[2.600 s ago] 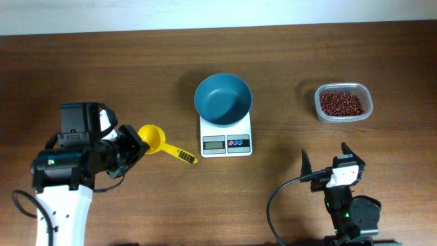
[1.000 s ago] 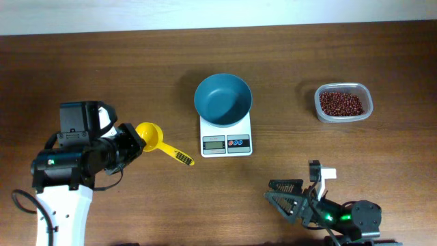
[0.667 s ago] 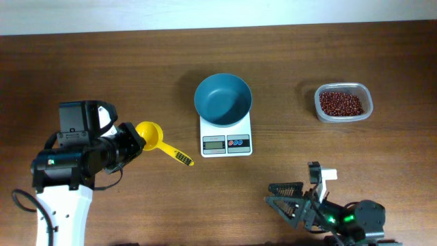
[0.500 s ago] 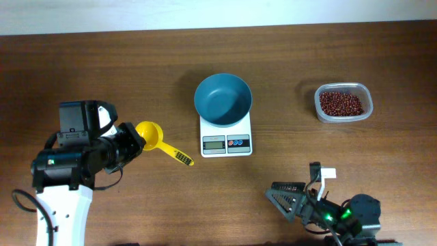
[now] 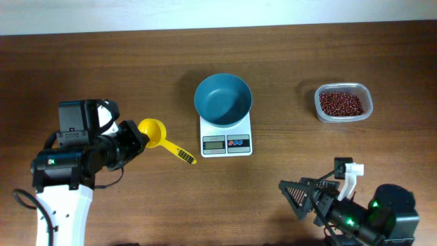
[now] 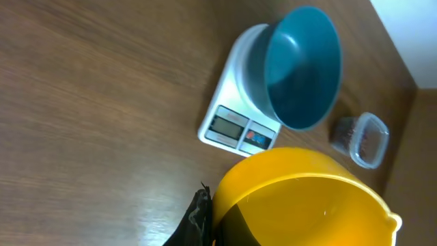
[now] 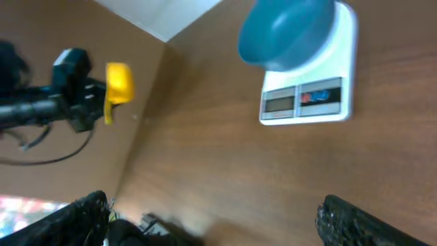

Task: Scoop item into bowl and weigh 50g on scale
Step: 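Bring the right gripper toward the scoop handle held by the left gripper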

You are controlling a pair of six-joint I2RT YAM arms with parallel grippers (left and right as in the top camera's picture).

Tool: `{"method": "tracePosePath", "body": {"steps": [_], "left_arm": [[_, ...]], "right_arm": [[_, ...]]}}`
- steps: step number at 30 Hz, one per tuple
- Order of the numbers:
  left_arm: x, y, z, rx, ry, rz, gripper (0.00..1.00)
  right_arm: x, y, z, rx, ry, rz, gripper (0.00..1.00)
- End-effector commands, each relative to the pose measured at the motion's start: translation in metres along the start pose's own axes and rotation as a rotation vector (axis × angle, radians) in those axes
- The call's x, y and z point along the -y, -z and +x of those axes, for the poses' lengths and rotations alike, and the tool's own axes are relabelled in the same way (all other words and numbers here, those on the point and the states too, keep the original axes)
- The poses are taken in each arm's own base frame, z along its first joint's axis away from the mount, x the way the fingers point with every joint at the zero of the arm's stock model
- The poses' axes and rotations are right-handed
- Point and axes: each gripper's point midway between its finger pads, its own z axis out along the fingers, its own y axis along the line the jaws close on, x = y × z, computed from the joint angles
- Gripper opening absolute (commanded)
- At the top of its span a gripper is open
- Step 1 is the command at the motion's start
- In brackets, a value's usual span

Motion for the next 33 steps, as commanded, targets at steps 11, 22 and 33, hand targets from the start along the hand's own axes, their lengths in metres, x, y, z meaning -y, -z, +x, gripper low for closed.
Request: {"method": "tracePosePath", "body": {"steps": [11, 22, 33], "left_arm": [[0.041, -0.003, 0.014, -0.057, -0.020, 0.141, 0.00], [0.058, -0.018, 0.042, -0.062, 0.218, 0.046, 0.00], [0.076, -0.024, 0.052, -0.004, 0.221, 0.035, 0.00]], "right_arm": [[-0.023, -0.010, -0.019, -0.032, 0.075, -0.111, 0.97], [-0.040, -0.037, -0.025, -0.075, 0.121, -0.156, 0.88], [-0.064, -0.068, -0.023, -0.103, 0.172, -0.208, 0.77]]}}
